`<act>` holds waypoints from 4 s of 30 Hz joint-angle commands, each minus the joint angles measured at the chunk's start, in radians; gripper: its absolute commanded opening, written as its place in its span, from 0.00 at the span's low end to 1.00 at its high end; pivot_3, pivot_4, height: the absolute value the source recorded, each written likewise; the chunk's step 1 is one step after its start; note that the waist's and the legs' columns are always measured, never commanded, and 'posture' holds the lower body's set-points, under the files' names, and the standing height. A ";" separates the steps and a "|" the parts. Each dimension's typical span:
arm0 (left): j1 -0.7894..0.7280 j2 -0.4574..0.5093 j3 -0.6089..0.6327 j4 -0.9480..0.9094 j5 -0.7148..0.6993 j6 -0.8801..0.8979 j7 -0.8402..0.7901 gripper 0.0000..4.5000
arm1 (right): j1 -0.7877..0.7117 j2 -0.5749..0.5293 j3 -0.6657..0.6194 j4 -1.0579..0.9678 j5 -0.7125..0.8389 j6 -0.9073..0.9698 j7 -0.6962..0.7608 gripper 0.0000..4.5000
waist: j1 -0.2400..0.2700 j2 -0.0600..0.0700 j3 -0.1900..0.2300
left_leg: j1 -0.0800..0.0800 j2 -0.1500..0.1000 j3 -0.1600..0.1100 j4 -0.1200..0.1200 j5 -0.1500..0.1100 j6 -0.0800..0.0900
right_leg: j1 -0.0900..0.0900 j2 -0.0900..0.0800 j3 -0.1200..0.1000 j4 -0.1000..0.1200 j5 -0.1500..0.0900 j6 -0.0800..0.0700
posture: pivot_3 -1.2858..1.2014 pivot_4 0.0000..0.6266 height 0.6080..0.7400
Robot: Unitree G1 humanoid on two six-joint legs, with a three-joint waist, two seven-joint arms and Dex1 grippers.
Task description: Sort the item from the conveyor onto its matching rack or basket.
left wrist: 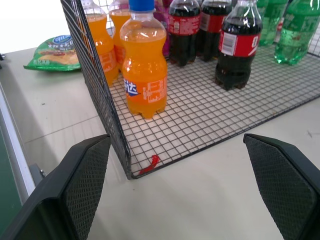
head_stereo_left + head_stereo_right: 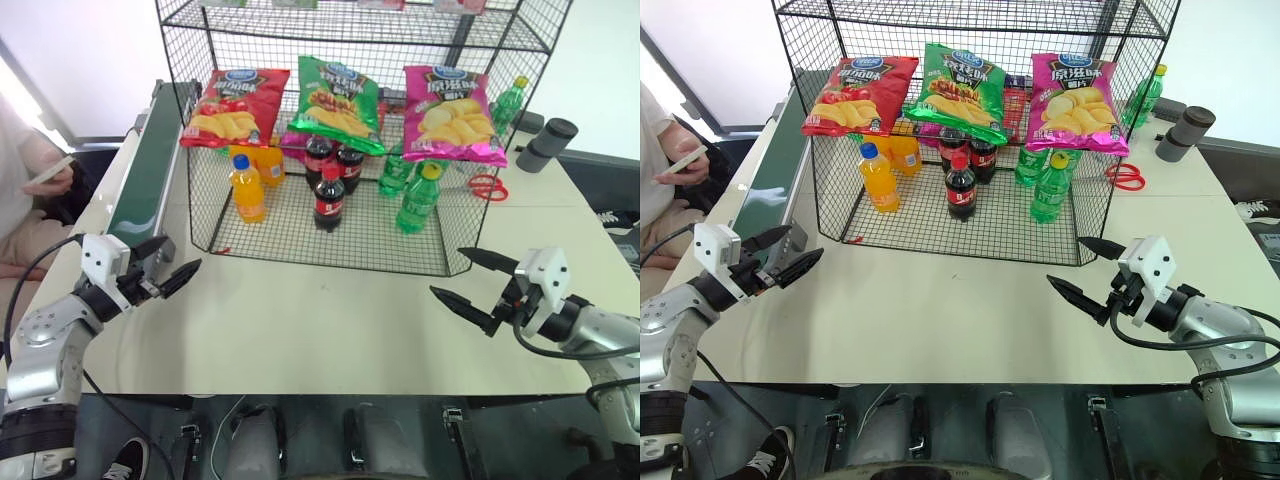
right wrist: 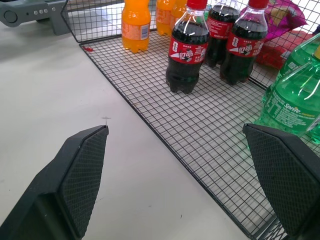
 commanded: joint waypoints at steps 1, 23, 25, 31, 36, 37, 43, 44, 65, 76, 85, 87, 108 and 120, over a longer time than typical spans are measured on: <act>-0.006 0.002 0.010 -0.018 -0.006 -0.018 -0.003 1.00 | -0.019 -0.019 -0.001 0.002 -0.009 -0.025 0.006 1.00 | -0.001 0.000 0.000 | 0.000 0.000 0.000 0.000 0.000 0.000 | 0.000 0.000 0.000 0.000 0.000 0.000 | 0.52 0.24 1.00; -0.052 -0.008 0.004 -0.008 0.027 -0.104 0.024 1.00 | -0.050 -0.022 0.028 0.091 -0.058 -0.127 0.058 1.00 | 0.000 0.000 0.000 | 0.000 0.000 0.000 0.001 0.000 0.000 | 0.000 0.000 0.000 0.000 0.000 0.000 | 0.52 0.24 1.00; -0.060 -0.009 -0.001 0.000 0.034 -0.106 0.026 1.00 | -0.063 -0.023 0.033 0.108 -0.064 -0.136 0.062 1.00 | 0.000 0.000 0.000 | 0.000 0.000 0.000 0.001 0.000 0.000 | 0.000 0.000 0.000 0.001 0.000 0.000 | 0.52 0.24 1.00; -0.055 -0.027 -0.014 -0.015 0.042 -0.110 0.031 1.00 | -0.083 -0.027 0.038 0.134 -0.069 -0.151 0.074 1.00 | 0.000 0.000 0.000 | 0.000 0.000 0.001 0.001 0.000 0.000 | 0.000 0.000 0.000 0.001 0.000 0.000 | 0.52 0.24 1.00; -0.050 -0.031 -0.013 -0.017 0.040 -0.109 0.031 1.00 | -0.072 -0.027 0.037 0.133 -0.074 -0.159 0.080 1.00 | 0.001 0.000 0.000 | 0.000 0.000 0.001 0.001 0.000 0.000 | 0.000 0.000 0.000 0.001 0.000 0.000 | 0.52 0.24 1.00; -0.050 -0.031 -0.014 -0.016 0.040 -0.109 0.031 1.00 | -0.071 -0.026 0.037 0.132 -0.073 -0.158 0.080 1.00 | 0.001 0.000 0.000 | 0.000 0.000 0.001 0.001 0.000 0.000 | 0.000 0.000 0.000 0.001 0.000 0.000 | 0.52 0.24 1.00; -0.055 -0.026 -0.016 -0.007 0.040 -0.107 0.024 1.00 | -0.064 -0.027 0.035 0.132 -0.076 -0.161 0.080 1.00 | 0.000 0.000 0.000 | 0.000 0.000 0.001 0.001 0.000 0.000 | 0.000 0.000 0.000 0.001 0.000 0.000 | 0.52 0.24 1.00; -0.058 -0.024 -0.013 -0.003 0.041 -0.108 0.027 1.00 | -0.063 -0.027 0.034 0.133 -0.077 -0.163 0.080 1.00 | 0.000 0.000 0.000 | 0.000 0.000 0.001 0.001 0.000 0.000 | 0.000 0.000 0.000 0.001 0.000 0.000 | 0.52 0.24 1.00; -0.067 -0.026 -0.016 0.008 0.039 -0.111 0.036 1.00 | -0.087 -0.026 0.052 0.163 -0.092 -0.188 0.078 1.00 | 0.000 0.000 0.000 | 0.001 0.000 0.003 0.001 0.000 0.000 | 0.001 0.001 0.000 0.002 0.000 0.000 | 0.52 0.24 1.00; -0.048 -0.038 -0.009 0.005 0.037 -0.126 0.043 1.00 | -0.113 -0.030 0.056 0.180 -0.099 -0.196 0.077 1.00 | 0.000 0.000 0.000 | 0.001 0.000 0.003 0.002 0.000 0.000 | 0.001 0.001 0.000 0.002 0.000 0.000 | 0.52 0.24 1.00; -0.087 -0.038 -0.031 0.032 0.037 -0.117 0.027 1.00 | -0.101 -0.033 0.047 0.164 -0.102 -0.196 0.072 1.00 | 0.001 0.000 0.000 | 0.001 0.000 0.003 0.002 0.000 0.000 | 0.001 0.001 0.000 0.002 0.000 0.001 | 0.52 0.24 1.00; -0.083 -0.029 -0.036 0.018 -0.019 -0.052 -0.026 1.00 | -0.095 -0.029 0.044 0.158 -0.094 -0.188 0.067 1.00 | 0.001 0.000 0.000 | 0.001 0.000 0.003 0.002 0.000 0.000 | 0.001 0.001 0.000 0.002 0.000 0.001 | 0.52 0.24 1.00; -0.029 -0.018 -0.003 -0.057 -0.146 0.072 -0.150 1.00 | -0.132 -0.001 0.107 0.145 -0.097 -0.182 0.029 1.00 | -0.001 0.000 0.000 | 0.001 0.000 0.002 0.002 0.000 0.000 | 0.001 0.001 0.000 0.002 0.000 0.000 | 0.52 0.24 1.00; 0.001 -0.016 0.003 -0.085 -0.158 0.090 -0.160 1.00 | -0.153 0.005 0.124 0.148 -0.089 -0.177 0.026 1.00 | 0.000 0.000 0.000 | 0.001 0.000 0.002 0.003 0.000 0.000 | 0.001 0.001 0.000 0.002 0.000 0.000 | 0.52 0.24 1.00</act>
